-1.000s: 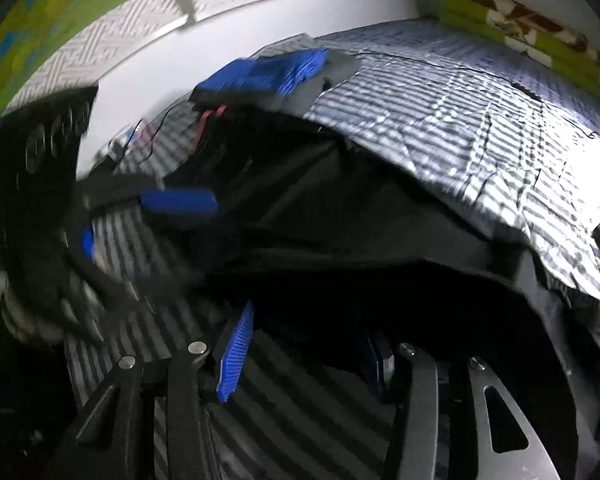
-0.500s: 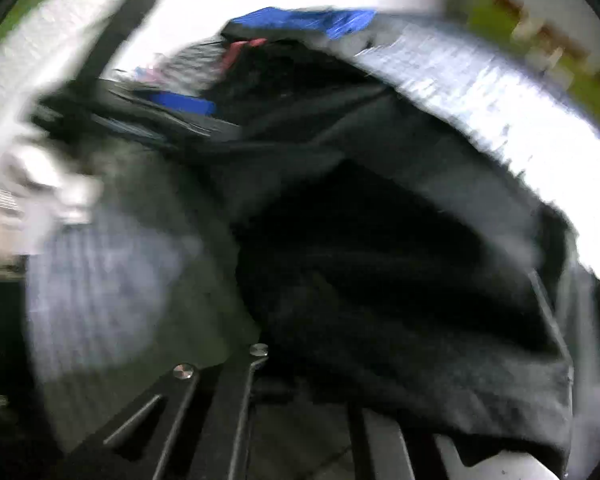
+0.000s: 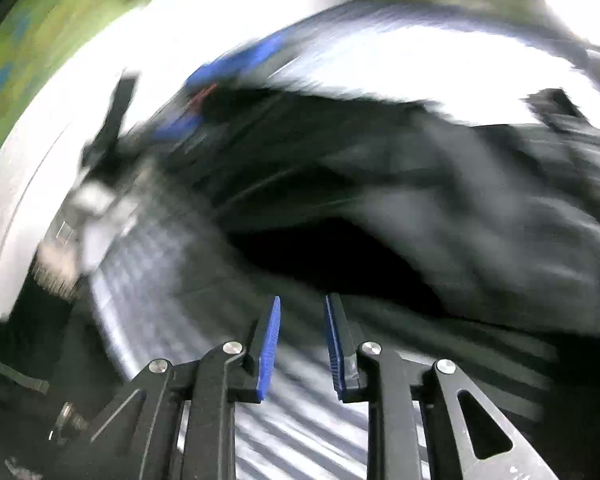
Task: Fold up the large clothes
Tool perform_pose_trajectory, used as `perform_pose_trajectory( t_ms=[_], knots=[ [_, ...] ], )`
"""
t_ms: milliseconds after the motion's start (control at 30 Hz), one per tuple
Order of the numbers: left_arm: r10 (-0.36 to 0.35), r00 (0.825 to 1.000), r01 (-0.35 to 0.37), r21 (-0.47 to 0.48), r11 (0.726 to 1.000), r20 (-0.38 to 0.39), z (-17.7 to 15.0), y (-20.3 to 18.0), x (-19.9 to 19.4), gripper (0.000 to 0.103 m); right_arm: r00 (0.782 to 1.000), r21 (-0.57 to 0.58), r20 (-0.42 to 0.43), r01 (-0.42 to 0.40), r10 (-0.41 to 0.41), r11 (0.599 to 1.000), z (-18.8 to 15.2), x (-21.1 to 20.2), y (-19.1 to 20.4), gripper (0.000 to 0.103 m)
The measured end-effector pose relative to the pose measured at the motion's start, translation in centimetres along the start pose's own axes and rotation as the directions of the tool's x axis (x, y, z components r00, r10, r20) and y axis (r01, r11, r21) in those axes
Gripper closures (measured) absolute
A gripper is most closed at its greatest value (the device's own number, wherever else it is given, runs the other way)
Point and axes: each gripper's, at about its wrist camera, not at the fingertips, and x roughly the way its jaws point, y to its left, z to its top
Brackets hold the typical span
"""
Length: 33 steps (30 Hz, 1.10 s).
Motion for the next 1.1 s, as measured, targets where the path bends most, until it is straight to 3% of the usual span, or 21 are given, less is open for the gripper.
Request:
perform_pose_trajectory(
  t_ms=[33,100,133,200,333,433,500,600,700,800,1000,1100],
  knots=[
    [-0.007,1.000,0.008,0.012,1.000,-0.004,-0.1,-0.5,0.2,0.022,0.998,0.055,0.045,0.052,-0.055,0.997,0.2,-1.9,-2.1,0.082],
    [-0.012,1.000,0.012,0.029,0.999,-0.012,-0.2,-1.6,0.4,0.022,0.968,0.206,0.124,0.190,-0.218,0.960,0.9,-6.2,-7.5,0.080],
    [-0.013,1.000,0.014,0.032,0.999,-0.016,-0.2,-1.8,0.6,0.022,0.951,0.260,0.157,0.221,-0.267,0.940,1.2,-7.8,-9.5,0.078],
    [-0.022,0.999,0.022,0.029,0.999,-0.023,-0.3,-2.1,1.0,0.022,0.927,0.337,0.207,0.233,-0.313,0.912,2.4,-10.7,-14.1,0.074],
    [-0.033,0.999,0.033,0.015,0.999,-0.034,-0.6,-1.9,1.8,0.022,0.943,0.343,0.160,0.223,-0.291,0.912,5.8,-9.9,-18.6,0.068],
    [-0.028,0.998,0.029,0.006,1.000,-0.047,-0.8,-1.6,2.4,0.022,0.954,0.309,0.097,0.243,-0.285,0.919,7.6,-6.9,-19.9,0.059],
    [-0.023,0.998,0.023,0.005,1.000,-0.057,-0.8,-1.5,2.9,0.022,0.960,0.310,0.057,0.245,-0.275,0.919,8.0,-5.3,-21.0,0.059],
    [-0.026,0.998,0.026,0.004,1.000,-0.061,-0.7,-1.6,3.4,0.022,0.919,0.321,-0.006,0.375,-0.395,0.869,7.5,-4.5,-22.4,0.059],
    [-0.033,0.998,0.033,0.000,0.999,-0.061,-0.5,-1.6,3.6,0.022,0.949,0.380,-0.021,0.298,-0.314,0.876,6.1,-4.5,-23.8,0.059],
    [-0.035,0.997,0.035,-0.007,0.999,-0.063,-0.4,-1.5,3.9,0.022,0.978,0.364,-0.021,0.201,-0.208,0.910,6.0,-4.3,-23.0,0.059],
    [-0.031,0.997,0.031,0.002,1.000,-0.066,-0.4,-1.7,4.0,0.022,0.969,0.207,0.016,0.238,-0.247,0.949,7.7,-5.0,-17.9,0.061],
    [-0.030,0.997,0.030,0.008,1.000,-0.068,-0.5,-1.8,4.1,0.022,0.954,0.179,-0.026,0.298,-0.298,0.938,8.4,-3.5,-17.7,0.062]
  ],
)
